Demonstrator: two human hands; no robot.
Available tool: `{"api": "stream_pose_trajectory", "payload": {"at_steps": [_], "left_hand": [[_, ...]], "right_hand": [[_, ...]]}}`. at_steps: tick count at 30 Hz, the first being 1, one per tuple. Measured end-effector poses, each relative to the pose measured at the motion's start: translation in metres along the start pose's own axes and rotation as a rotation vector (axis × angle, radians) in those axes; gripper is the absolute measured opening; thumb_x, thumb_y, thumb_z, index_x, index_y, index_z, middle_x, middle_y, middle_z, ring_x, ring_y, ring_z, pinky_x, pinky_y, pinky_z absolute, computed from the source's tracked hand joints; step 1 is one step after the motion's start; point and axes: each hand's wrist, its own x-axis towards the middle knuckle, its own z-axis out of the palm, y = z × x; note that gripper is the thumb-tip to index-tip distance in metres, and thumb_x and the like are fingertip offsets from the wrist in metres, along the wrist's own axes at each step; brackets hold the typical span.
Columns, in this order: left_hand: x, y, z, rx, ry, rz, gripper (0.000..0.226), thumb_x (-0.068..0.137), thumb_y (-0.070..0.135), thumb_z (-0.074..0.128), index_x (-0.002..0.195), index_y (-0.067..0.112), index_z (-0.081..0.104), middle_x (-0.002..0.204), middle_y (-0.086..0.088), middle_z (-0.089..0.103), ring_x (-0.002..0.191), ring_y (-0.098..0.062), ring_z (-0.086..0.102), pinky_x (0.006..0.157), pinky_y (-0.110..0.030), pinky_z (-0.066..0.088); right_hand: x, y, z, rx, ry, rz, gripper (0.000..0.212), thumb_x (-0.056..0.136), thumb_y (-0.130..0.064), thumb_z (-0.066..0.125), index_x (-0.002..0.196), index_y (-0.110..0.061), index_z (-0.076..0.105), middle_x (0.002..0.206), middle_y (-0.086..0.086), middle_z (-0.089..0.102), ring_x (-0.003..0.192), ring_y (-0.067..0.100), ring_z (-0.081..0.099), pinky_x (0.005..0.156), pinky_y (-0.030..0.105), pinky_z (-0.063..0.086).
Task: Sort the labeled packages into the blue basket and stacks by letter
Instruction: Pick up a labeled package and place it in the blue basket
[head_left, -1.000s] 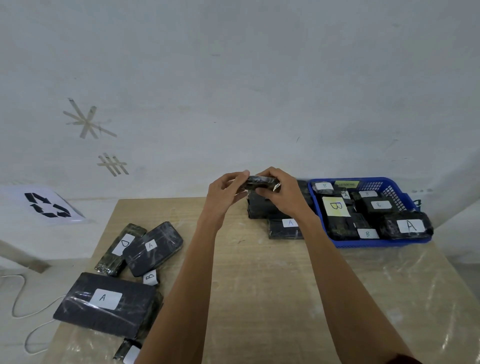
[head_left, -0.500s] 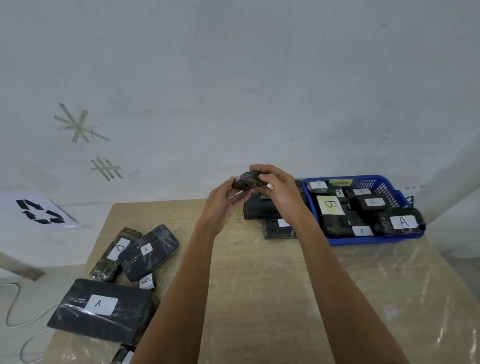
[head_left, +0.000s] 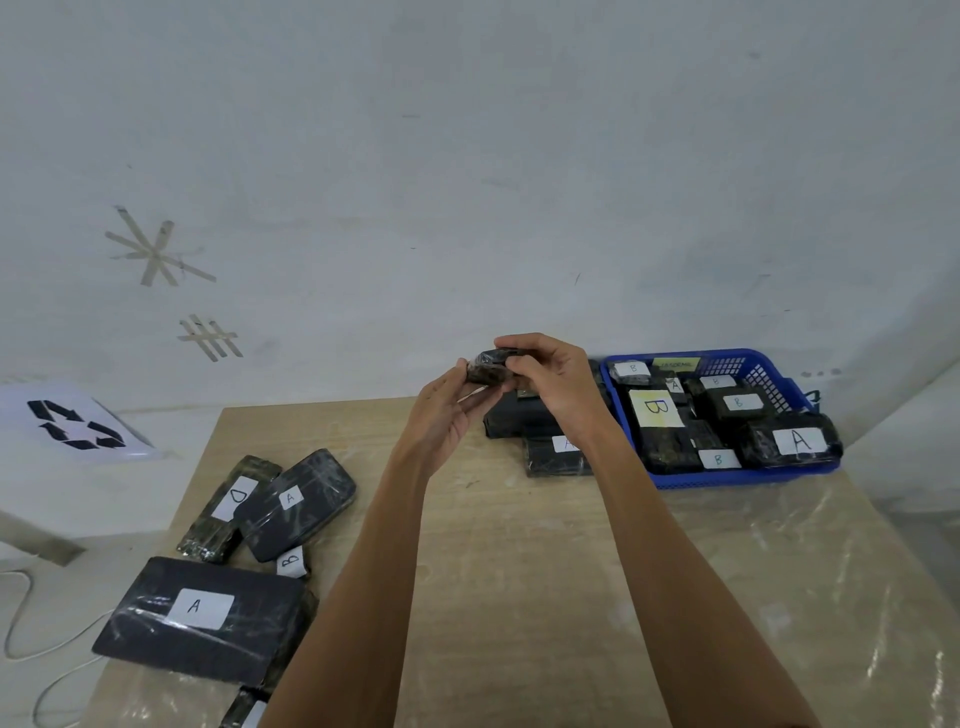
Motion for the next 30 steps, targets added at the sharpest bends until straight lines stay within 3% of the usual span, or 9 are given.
{"api": "stream_pose_trajectory", "payload": {"at_steps": [6, 9, 13, 15, 19, 24, 30], "left_hand": [[-0.001, 0.003, 0.001, 0.0, -0.013, 0.02, 0.045, 0.108, 0.026, 0.046, 0.131, -0.012, 0.055, 0.132, -0.027, 0.062, 0.124, -0.038, 0.061, 0.113, -0.045, 0.044], [-0.003, 0.004, 0.001, -0.029, -0.01, 0.036, 0.042, 0.106, 0.021, 0.049, 0.132, -0.011, 0.055, 0.13, -0.026, 0.063, 0.119, -0.036, 0.065, 0.106, -0.041, 0.051], [-0.007, 0.009, 0.0, 0.018, 0.032, 0.101, 0.033, 0.096, 0.003, 0.063, 0.129, 0.0, 0.063, 0.117, -0.013, 0.07, 0.11, -0.025, 0.068, 0.098, -0.032, 0.056], [-0.009, 0.012, -0.002, 0.086, 0.027, 0.16, 0.037, 0.09, -0.005, 0.067, 0.126, 0.005, 0.066, 0.124, -0.007, 0.07, 0.118, -0.022, 0.065, 0.098, -0.032, 0.055], [-0.013, 0.016, -0.004, 0.169, 0.005, 0.25, 0.047, 0.085, -0.017, 0.065, 0.126, 0.005, 0.066, 0.129, -0.008, 0.068, 0.12, -0.022, 0.066, 0.091, -0.03, 0.057], [-0.013, 0.018, -0.01, 0.257, 0.008, 0.246, 0.05, 0.084, -0.015, 0.067, 0.128, 0.009, 0.066, 0.128, -0.008, 0.069, 0.118, -0.02, 0.066, 0.089, -0.025, 0.056], [-0.01, 0.018, -0.014, 0.4, 0.013, 0.184, 0.037, 0.088, -0.001, 0.072, 0.122, 0.013, 0.07, 0.109, -0.013, 0.073, 0.096, -0.019, 0.072, 0.086, -0.028, 0.06]], "right_hand": [[-0.001, -0.003, -0.001, -0.013, 0.01, -0.02, 0.023, 0.095, 0.003, 0.059, 0.11, -0.005, 0.074, 0.106, 0.013, 0.074, 0.087, 0.025, 0.069, 0.08, 0.036, 0.06], [-0.003, -0.004, -0.001, 0.023, 0.021, -0.013, 0.025, 0.097, 0.003, 0.054, 0.108, -0.006, 0.074, 0.108, 0.011, 0.074, 0.096, 0.02, 0.07, 0.086, 0.036, 0.059], [-0.006, 0.002, -0.005, 0.006, 0.062, 0.025, 0.017, 0.098, -0.015, 0.062, 0.106, -0.014, 0.077, 0.112, 0.003, 0.073, 0.105, 0.021, 0.067, 0.095, 0.042, 0.053], [-0.008, 0.007, -0.007, -0.018, 0.087, 0.024, 0.016, 0.096, -0.009, 0.065, 0.106, -0.015, 0.076, 0.116, 0.003, 0.072, 0.114, 0.027, 0.064, 0.096, 0.04, 0.054], [-0.013, 0.011, -0.005, -0.014, 0.087, 0.009, 0.029, 0.093, 0.006, 0.063, 0.114, -0.012, 0.072, 0.119, 0.008, 0.07, 0.114, 0.023, 0.065, 0.086, 0.027, 0.057], [-0.014, 0.015, 0.0, -0.047, 0.099, 0.009, 0.033, 0.092, 0.004, 0.065, 0.114, -0.02, 0.07, 0.119, 0.005, 0.069, 0.113, 0.019, 0.066, 0.084, 0.026, 0.058], [-0.017, 0.024, -0.003, -0.159, 0.161, 0.086, 0.037, 0.091, -0.012, 0.073, 0.127, -0.02, 0.066, 0.123, 0.004, 0.067, 0.112, 0.014, 0.066, 0.09, 0.029, 0.058]]}}
